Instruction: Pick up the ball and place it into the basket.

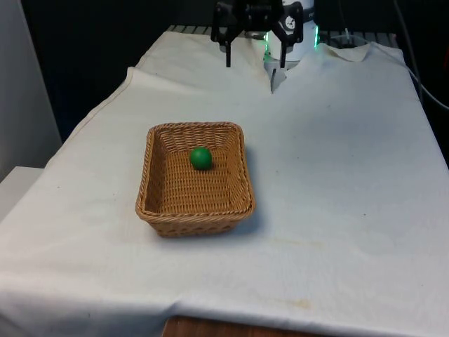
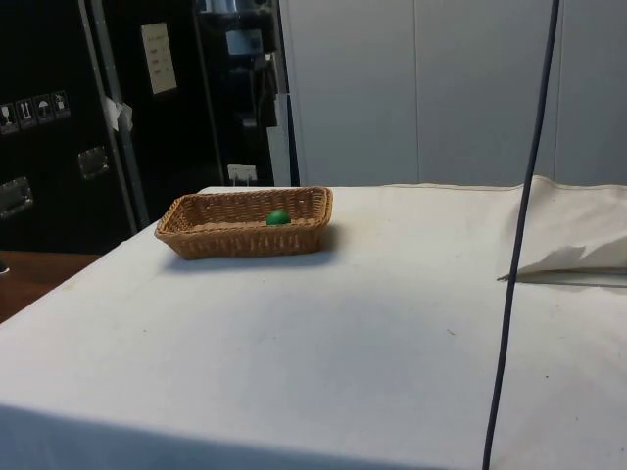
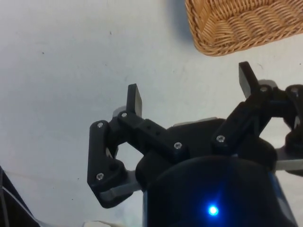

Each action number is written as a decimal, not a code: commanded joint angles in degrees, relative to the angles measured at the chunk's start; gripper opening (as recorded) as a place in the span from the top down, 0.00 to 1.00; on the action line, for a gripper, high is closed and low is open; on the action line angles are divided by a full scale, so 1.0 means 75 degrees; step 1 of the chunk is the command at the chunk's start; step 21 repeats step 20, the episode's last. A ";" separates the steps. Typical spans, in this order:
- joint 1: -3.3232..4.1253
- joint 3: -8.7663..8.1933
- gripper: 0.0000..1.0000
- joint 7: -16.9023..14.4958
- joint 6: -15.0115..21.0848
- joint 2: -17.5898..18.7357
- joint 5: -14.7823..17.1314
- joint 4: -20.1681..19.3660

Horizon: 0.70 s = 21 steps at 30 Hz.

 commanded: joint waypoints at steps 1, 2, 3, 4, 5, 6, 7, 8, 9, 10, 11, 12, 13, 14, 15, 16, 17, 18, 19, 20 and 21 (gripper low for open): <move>0.0031 -0.0023 0.00 0.0153 -0.0008 -0.0046 -0.0061 0.0015; 0.0031 -0.0015 0.00 0.0206 -0.0008 -0.0061 -0.0061 0.0023; 0.0031 -0.0008 0.00 0.0260 0.0000 -0.0076 -0.0061 0.0031; 0.0031 -0.0008 0.00 0.0260 0.0000 -0.0076 -0.0061 0.0031; 0.0031 0.0000 0.00 0.0306 0.0000 -0.0092 -0.0061 0.0038; 0.0023 0.0015 0.00 0.0397 0.0008 -0.0107 -0.0053 0.0046; 0.0023 0.0023 0.00 0.0443 0.0015 -0.0115 -0.0046 0.0046; 0.0023 0.0023 0.00 0.0497 0.0023 -0.0115 -0.0038 0.0046; 0.0023 0.0031 0.00 0.0535 0.0023 -0.0122 -0.0031 0.0046; 0.0015 0.0038 0.00 0.0581 0.0031 -0.0122 -0.0015 0.0046; 0.0015 0.0046 0.00 0.0626 0.0031 -0.0122 -0.0008 0.0038; 0.0000 0.0053 0.00 0.0573 0.0000 -0.0107 0.0000 0.0053; 0.0015 0.0046 0.00 0.0672 0.0031 -0.0122 0.0000 0.0038; 0.0008 0.0053 0.00 0.0718 0.0031 -0.0122 0.0015 0.0038; 0.0000 0.0061 0.00 0.0817 0.0031 -0.0115 0.0038 0.0031; 0.0000 0.0061 0.00 0.0863 0.0031 -0.0115 0.0046 0.0023; 0.0000 0.0069 0.00 0.0901 0.0031 -0.0115 0.0061 0.0023; 0.0000 0.0069 0.00 0.0940 0.0031 -0.0115 0.0076 0.0015; -0.0008 0.0069 0.00 0.0978 0.0031 -0.0115 0.0092 0.0008; 0.0000 0.0069 0.00 0.0924 0.0000 -0.0099 0.0038 0.0038; 0.0000 0.0069 0.00 0.0924 0.0000 -0.0099 0.0038 0.0038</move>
